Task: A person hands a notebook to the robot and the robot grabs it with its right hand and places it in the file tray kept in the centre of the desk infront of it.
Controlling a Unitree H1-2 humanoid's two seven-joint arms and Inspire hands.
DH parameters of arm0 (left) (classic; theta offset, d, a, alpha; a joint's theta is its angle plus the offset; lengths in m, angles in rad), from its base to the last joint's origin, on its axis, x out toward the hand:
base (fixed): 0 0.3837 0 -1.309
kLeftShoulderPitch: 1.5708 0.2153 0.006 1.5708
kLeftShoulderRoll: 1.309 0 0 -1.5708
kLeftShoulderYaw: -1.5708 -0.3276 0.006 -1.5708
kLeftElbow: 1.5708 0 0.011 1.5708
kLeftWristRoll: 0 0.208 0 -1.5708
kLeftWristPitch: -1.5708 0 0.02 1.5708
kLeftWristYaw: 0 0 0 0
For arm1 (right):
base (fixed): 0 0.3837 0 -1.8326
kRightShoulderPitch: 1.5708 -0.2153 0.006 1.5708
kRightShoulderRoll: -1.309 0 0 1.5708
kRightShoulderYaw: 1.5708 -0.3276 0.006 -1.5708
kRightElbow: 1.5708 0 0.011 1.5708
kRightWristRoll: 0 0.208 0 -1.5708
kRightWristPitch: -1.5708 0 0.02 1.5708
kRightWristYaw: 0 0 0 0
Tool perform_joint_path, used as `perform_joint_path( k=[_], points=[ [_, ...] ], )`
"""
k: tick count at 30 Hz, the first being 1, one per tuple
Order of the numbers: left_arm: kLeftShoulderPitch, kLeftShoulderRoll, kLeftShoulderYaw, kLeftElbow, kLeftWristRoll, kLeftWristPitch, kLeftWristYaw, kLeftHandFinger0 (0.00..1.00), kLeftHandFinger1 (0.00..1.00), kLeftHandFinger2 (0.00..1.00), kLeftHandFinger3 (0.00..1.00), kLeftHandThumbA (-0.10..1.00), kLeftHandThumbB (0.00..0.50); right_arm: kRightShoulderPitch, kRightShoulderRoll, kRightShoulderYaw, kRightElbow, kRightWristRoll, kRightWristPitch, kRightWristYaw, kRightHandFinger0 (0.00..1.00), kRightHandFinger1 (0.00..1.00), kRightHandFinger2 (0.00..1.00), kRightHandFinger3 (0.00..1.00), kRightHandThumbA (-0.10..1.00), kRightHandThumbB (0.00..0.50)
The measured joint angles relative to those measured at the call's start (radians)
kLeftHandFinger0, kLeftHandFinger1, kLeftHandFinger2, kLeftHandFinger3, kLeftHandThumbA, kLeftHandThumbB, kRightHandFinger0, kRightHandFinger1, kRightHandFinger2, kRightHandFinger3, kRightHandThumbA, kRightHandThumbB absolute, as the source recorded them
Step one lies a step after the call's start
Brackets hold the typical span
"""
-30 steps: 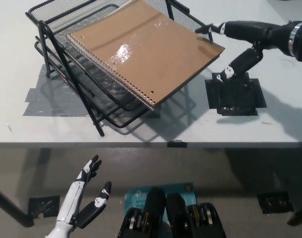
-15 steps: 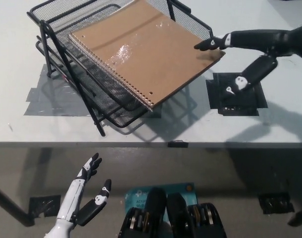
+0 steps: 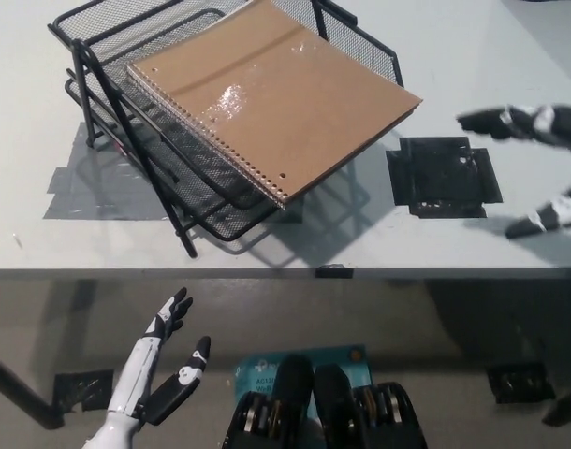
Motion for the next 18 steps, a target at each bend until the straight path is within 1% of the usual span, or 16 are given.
perform_joint_path(
  k=[1,2,3,4,7,10,11,13,15,16,17,18],
  points=[
    [0.0,0.0,0.0,0.0,0.0,0.0,0.0,1.0,1.0,1.0,1.0,0.65,0.377,0.035,0.005,-0.025,-0.017,0.003,-0.002,-0.004,1.0,1.0,1.0,1.0,1.0,0.5],
    [0.0,0.0,0.0,0.0,0.0,0.0,0.0,1.0,1.0,1.0,1.0,0.65,0.367,0.035,0.005,-0.025,-0.017,0.003,-0.002,-0.004,1.0,1.0,1.0,1.0,1.0,0.456],
    [0.001,0.0,0.0,0.001,0.0,0.0,0.0,1.0,1.0,1.0,1.0,0.66,0.36,0.124,0.024,-0.081,-0.065,0.007,-0.012,-0.015,1.0,1.0,1.0,1.0,1.0,0.498],
    [0.002,0.0,0.0,0.001,-0.001,0.0,0.0,1.0,1.0,1.0,1.0,0.67,0.359,0.225,0.056,-0.131,-0.121,0.009,-0.028,-0.03,1.0,1.0,1.0,1.0,1.0,0.5],
    [0.003,0.0,-0.001,0.001,-0.001,0.0,0.0,1.0,1.0,1.0,1.0,0.68,0.34,0.361,0.122,-0.174,-0.205,0.013,-0.045,-0.054,1.0,1.0,1.0,1.0,1.0,0.5],
    [0.005,0.0,-0.003,-0.002,-0.001,0.0,0.0,1.0,1.0,1.0,1.0,0.68,0.333,0.525,0.25,-0.212,-0.316,0.043,-0.074,-0.092,1.0,1.0,1.0,1.0,1.0,0.469],
    [0.006,0.0,-0.003,-0.003,-0.001,0.0,0.0,1.0,1.0,1.0,1.0,0.68,0.334,0.576,0.306,-0.214,-0.338,0.054,-0.083,-0.103,1.0,1.0,1.0,1.0,1.0,0.465],
    [0.013,0.0,-0.006,-0.008,-0.001,0.0,0.0,1.0,1.0,1.0,1.0,0.69,0.338,0.68,0.45,-0.213,-0.358,0.069,-0.098,-0.13,1.0,1.0,1.0,1.0,1.0,0.464],
    [0.019,0.0,-0.007,-0.008,-0.002,-0.001,0.0,1.0,1.0,1.0,1.0,0.72,0.343,0.722,0.526,-0.21,-0.354,0.069,-0.102,-0.145,1.0,1.0,1.0,1.0,1.0,0.416],
    [0.026,0.0,-0.009,-0.012,-0.003,-0.001,0.0,1.0,1.0,1.0,1.0,0.73,0.338,0.758,0.61,-0.211,-0.342,0.069,-0.111,-0.168,1.0,1.0,1.0,1.0,1.0,0.399],
    [0.031,0.0,-0.011,-0.018,-0.003,-0.001,0.0,1.0,1.0,1.0,1.0,0.73,0.337,0.779,0.669,-0.211,-0.326,0.068,-0.119,-0.185,1.0,1.0,1.0,1.0,1.0,0.383],
    [0.034,0.0,-0.013,-0.022,-0.004,-0.002,0.0,1.0,1.0,1.0,1.0,0.74,0.335,0.788,0.696,-0.211,-0.318,0.068,-0.123,-0.191,1.0,1.0,1.0,1.0,1.0,0.363]
  ],
)
